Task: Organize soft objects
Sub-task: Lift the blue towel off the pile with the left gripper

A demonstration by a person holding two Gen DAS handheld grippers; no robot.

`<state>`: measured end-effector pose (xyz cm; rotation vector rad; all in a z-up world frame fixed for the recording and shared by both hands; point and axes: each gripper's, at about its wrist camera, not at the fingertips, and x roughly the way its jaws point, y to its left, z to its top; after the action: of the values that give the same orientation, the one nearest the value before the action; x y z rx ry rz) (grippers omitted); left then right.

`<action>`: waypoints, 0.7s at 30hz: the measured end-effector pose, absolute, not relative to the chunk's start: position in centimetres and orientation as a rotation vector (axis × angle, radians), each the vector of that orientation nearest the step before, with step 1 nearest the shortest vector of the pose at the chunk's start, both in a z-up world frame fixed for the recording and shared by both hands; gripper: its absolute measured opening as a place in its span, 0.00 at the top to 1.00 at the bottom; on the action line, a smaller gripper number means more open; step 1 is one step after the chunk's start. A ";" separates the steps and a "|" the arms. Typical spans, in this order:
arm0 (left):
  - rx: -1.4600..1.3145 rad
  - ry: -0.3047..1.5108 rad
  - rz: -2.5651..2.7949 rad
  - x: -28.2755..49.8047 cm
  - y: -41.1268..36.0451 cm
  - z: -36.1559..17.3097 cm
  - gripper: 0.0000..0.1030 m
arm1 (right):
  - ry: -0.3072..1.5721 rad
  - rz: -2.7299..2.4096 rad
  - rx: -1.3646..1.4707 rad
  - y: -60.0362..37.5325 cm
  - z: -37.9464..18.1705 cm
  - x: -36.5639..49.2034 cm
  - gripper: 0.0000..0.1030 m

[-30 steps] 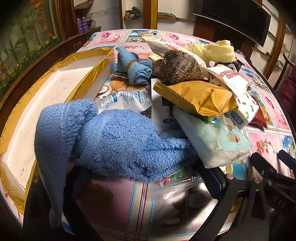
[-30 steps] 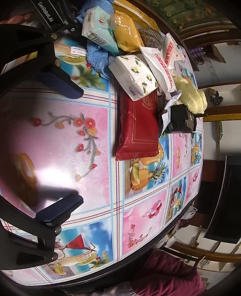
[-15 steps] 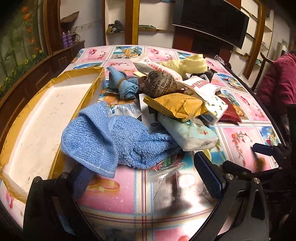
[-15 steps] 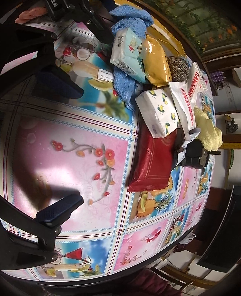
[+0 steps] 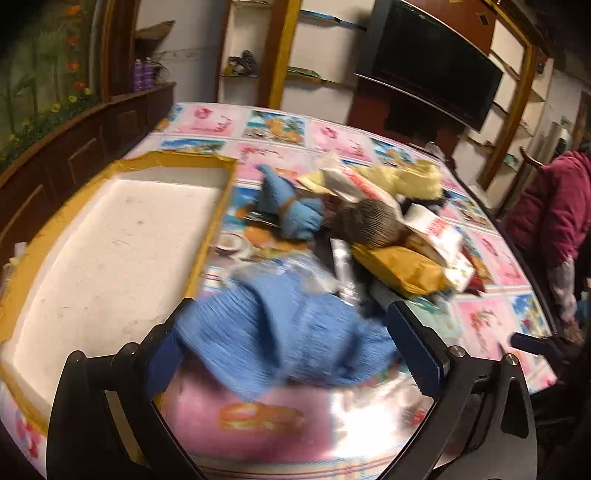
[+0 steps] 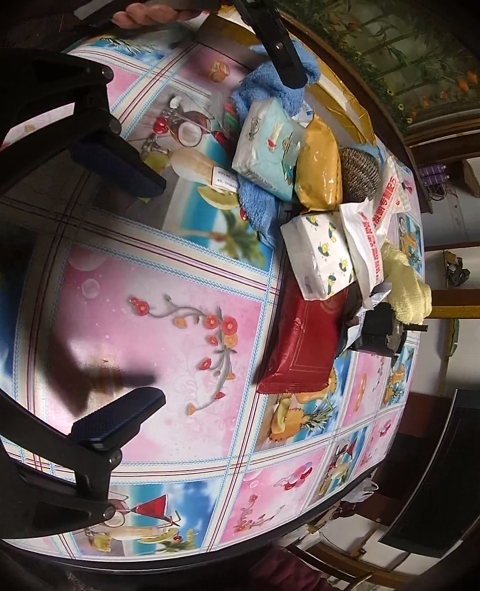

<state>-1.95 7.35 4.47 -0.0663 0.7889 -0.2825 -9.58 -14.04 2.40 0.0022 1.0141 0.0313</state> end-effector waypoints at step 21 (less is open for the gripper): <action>-0.041 0.614 -0.269 -6.6 8.9 9.6 0.01 | 0.798 -0.002 0.044 -14.8 6.8 -8.9 0.01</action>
<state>-6.57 8.94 9.57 -0.0409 0.6139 -0.2689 -8.91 -14.80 6.77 0.0443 0.7976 -0.0018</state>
